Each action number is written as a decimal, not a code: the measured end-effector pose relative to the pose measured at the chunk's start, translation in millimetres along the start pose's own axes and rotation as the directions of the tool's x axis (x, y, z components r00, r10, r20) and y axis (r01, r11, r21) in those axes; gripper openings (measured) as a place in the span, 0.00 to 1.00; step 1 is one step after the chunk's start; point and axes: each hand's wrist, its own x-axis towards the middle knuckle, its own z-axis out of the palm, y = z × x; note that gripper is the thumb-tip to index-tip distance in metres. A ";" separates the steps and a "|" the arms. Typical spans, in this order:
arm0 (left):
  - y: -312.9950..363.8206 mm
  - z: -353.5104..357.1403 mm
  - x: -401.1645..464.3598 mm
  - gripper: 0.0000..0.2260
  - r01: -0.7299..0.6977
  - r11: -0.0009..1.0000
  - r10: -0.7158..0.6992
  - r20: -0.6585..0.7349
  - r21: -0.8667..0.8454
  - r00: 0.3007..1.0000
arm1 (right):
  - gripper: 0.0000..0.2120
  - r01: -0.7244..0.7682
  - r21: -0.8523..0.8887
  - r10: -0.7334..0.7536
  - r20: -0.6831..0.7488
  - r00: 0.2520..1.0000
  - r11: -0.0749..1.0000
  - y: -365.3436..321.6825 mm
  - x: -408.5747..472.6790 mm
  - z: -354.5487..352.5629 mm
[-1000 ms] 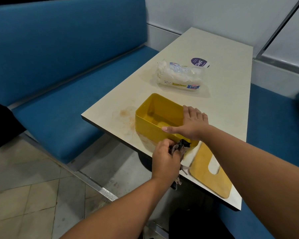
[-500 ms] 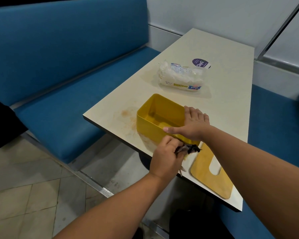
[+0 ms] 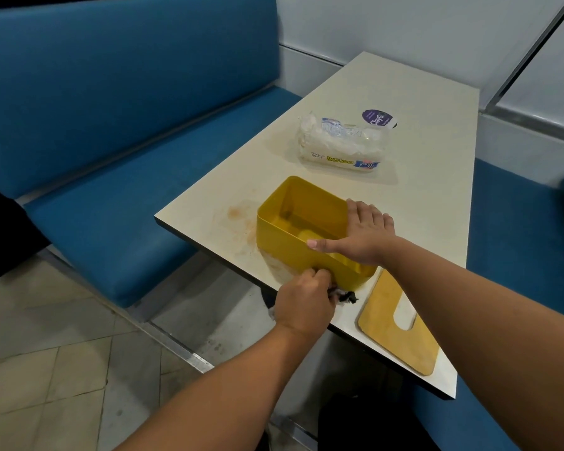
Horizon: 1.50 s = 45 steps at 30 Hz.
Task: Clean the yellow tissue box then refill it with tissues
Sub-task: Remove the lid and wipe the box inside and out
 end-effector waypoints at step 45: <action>-22.4 -42.9 43.1 0.08 0.560 0.207 -0.862 0.122 -0.802 0.492 | 0.64 0.002 -0.028 -0.002 0.001 1.000 1.000 0.7 2.7 1.2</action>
